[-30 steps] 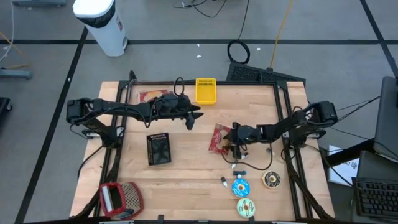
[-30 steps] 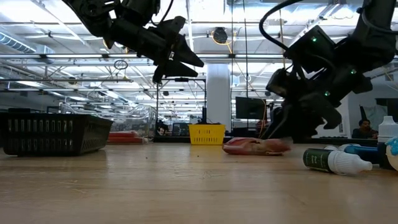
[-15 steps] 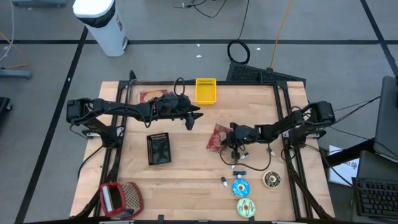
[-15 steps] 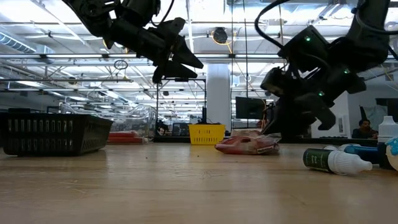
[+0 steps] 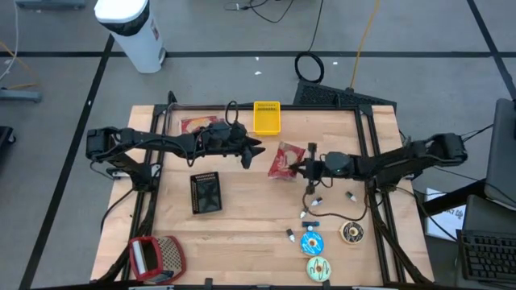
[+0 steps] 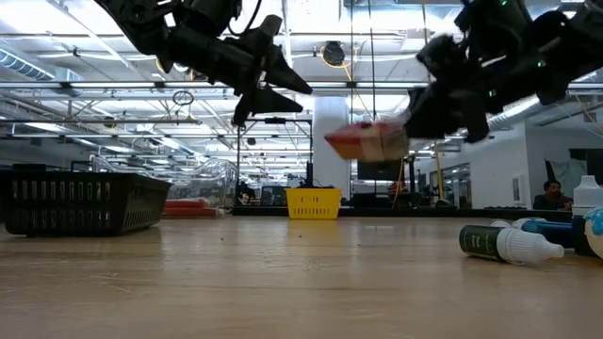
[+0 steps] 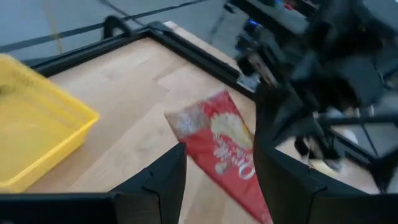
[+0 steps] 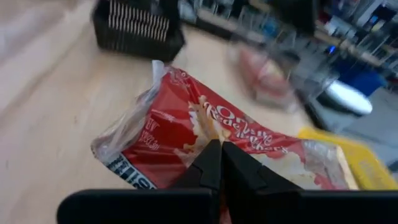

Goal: Pick & Place Food Item
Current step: Put the popcorn pack into the transparent bin

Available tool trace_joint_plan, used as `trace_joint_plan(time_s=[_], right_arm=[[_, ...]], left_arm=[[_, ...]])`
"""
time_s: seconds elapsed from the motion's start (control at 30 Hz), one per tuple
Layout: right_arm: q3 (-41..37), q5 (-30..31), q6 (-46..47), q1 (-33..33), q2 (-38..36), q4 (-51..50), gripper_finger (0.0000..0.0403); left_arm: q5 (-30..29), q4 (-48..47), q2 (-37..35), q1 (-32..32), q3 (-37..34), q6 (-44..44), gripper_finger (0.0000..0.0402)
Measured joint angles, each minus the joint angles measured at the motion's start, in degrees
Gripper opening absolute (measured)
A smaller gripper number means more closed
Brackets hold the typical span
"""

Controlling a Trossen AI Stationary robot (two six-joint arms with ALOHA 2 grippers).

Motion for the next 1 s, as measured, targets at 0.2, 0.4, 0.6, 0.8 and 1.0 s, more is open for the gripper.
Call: trace_joint_plan(time_s=[0.2,0.4,0.6,0.8,1.0], right_arm=[[0.0,0.2,3.4,-1.3,-4.1,0.8,0.0],[0.0,-0.3,7.6,-3.3,-6.3,2.6,0.0],[0.0,0.2,-0.1,-2.5,-5.8,3.0,0.0],[0.0,7.0,-15.6,1.6,-4.8,3.9,0.0],[0.1,14.5,-26.2,5.1,-4.8,4.4,0.0]], left_arm=[[1.6,0.6,0.0,-3.4,0.0,19.0,0.0186],[1.4,0.7,0.0,-7.3,0.0,36.4,0.0186],[-1.5,3.5,0.0,-8.9,0.0,35.3,0.0186],[-4.6,9.8,0.0,-6.4,0.0,18.7,0.0186],[-4.6,14.1,0.0,-2.0,0.0,1.6,0.0186]])
